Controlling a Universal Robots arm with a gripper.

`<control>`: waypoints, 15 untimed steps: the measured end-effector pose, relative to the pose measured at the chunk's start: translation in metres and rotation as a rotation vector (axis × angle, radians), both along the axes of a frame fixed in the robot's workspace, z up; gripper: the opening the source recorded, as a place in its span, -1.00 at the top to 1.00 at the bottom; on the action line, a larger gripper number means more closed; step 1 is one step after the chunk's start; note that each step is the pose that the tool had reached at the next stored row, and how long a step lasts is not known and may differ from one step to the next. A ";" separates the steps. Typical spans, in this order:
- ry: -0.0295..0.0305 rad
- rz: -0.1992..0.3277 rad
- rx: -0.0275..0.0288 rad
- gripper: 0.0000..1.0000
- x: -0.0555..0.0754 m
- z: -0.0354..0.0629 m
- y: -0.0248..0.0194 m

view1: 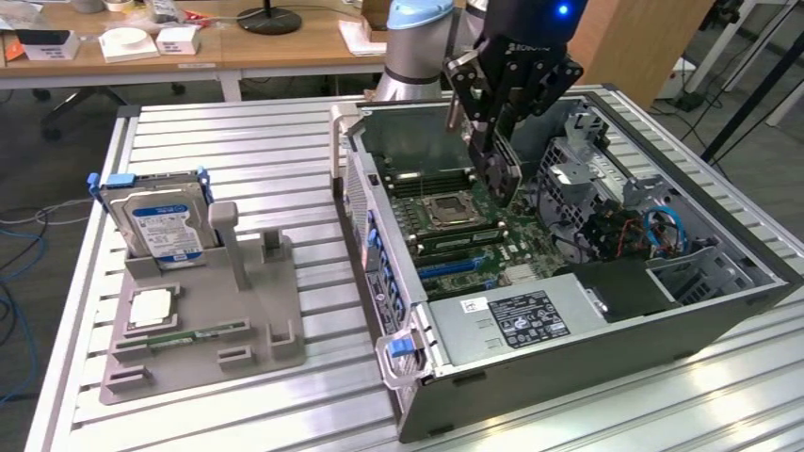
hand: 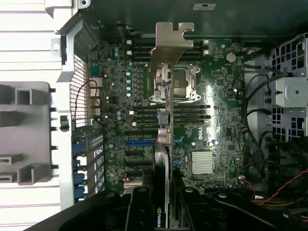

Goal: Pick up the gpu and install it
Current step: 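Pick up the gpu and move the gpu toward the slot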

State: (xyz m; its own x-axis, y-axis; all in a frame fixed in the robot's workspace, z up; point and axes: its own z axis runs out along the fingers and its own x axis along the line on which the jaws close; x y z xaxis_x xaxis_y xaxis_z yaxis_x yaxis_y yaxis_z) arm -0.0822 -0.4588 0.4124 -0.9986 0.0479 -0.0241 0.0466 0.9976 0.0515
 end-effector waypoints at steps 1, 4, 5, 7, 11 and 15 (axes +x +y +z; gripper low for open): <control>-0.0001 0.000 0.0000 0.48 0.001 0.0000 0.0000; 0.0000 0.000 0.0000 0.48 0.004 0.0000 0.0000; 0.0000 0.000 0.0000 0.48 0.005 0.0000 0.0000; 0.0000 0.000 -0.0001 0.48 0.007 0.0000 0.0000; -0.0001 0.000 0.0000 0.48 0.011 0.0000 0.0000; 0.0000 0.000 0.0000 0.48 0.015 0.0000 0.0000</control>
